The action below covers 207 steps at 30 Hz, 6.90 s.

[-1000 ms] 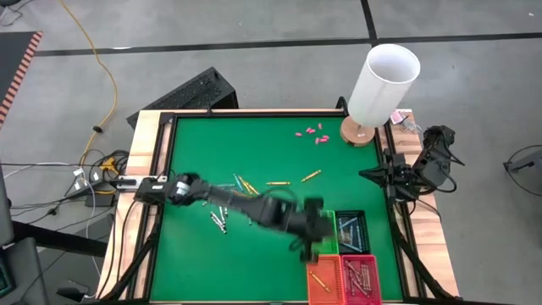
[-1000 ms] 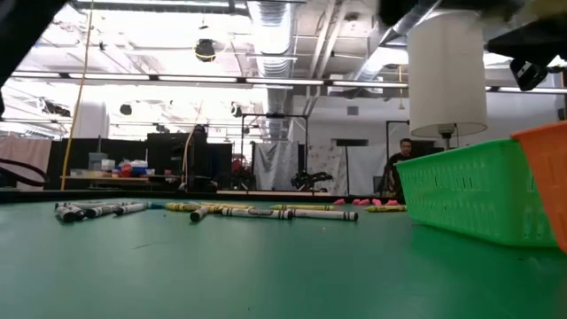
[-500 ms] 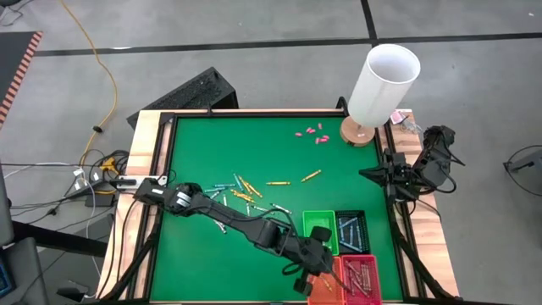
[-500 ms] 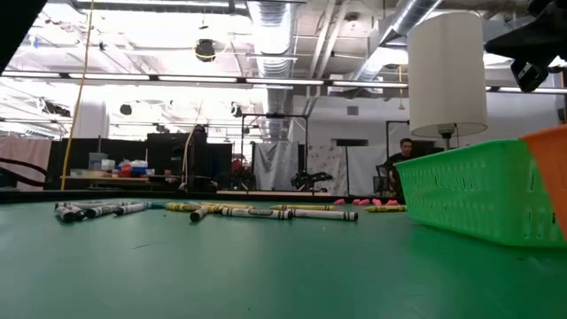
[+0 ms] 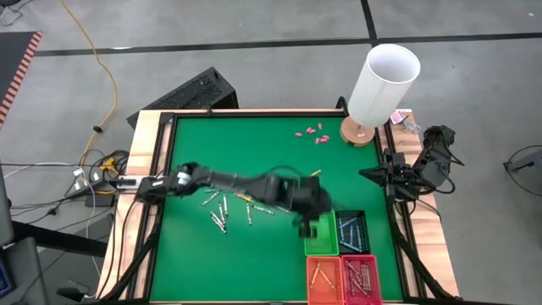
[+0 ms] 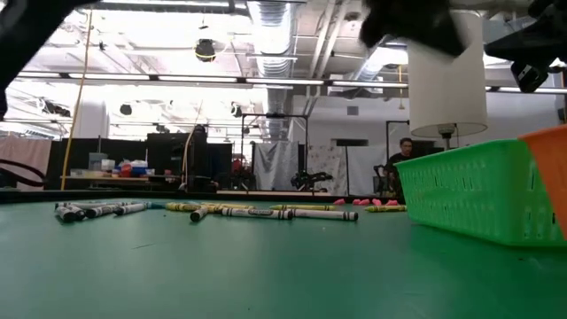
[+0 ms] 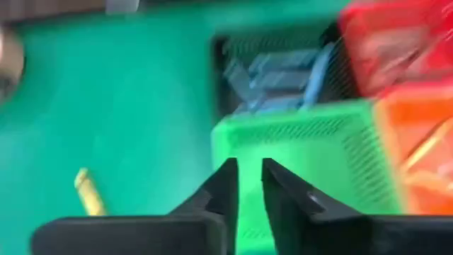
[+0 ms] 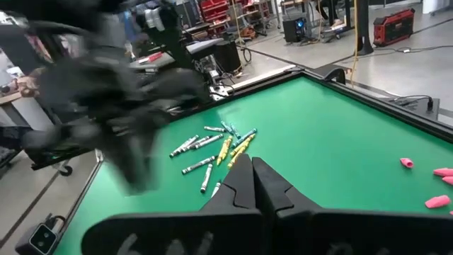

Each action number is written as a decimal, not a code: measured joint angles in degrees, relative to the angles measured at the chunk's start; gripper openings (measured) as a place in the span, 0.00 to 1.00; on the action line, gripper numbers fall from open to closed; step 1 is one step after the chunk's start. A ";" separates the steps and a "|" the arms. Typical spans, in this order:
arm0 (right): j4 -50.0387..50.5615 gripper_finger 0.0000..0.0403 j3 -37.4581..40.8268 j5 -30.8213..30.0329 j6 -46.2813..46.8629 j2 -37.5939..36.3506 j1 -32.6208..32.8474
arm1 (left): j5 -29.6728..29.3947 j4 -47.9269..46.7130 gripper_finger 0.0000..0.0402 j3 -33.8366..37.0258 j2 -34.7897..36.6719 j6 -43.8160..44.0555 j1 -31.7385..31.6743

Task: Sort crayons
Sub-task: Put the light green crayon into the orange bin

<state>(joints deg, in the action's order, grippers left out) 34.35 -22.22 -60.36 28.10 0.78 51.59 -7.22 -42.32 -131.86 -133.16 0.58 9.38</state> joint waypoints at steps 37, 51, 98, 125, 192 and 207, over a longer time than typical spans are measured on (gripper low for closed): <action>0.48 0.00 0.00 -0.22 0.46 0.01 0.00 | -7.50 22.70 0.51 21.54 -3.87 0.50 -15.36; 0.53 0.00 0.00 -0.20 0.57 0.00 0.00 | -6.14 23.23 0.45 21.34 -7.24 2.86 -14.72; 1.64 0.00 0.00 -4.24 2.08 0.00 -0.01 | -0.86 31.54 0.01 16.09 3.63 -6.65 11.40; 5.50 0.00 0.00 -3.43 8.76 -0.02 0.00 | 13.33 40.80 0.11 16.14 -4.83 -4.57 12.41; 9.07 0.00 0.00 -4.15 12.44 -0.04 0.00 | -4.03 60.48 0.35 77.51 24.22 -3.99 -13.94; 9.09 0.00 0.00 -4.15 12.46 -0.04 0.00 | 1.28 57.70 0.35 77.53 24.24 -4.91 -16.07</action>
<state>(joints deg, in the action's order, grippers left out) 43.44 -22.22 -64.51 40.56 0.73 51.59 -5.94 15.38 -54.33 -108.92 -4.33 -6.70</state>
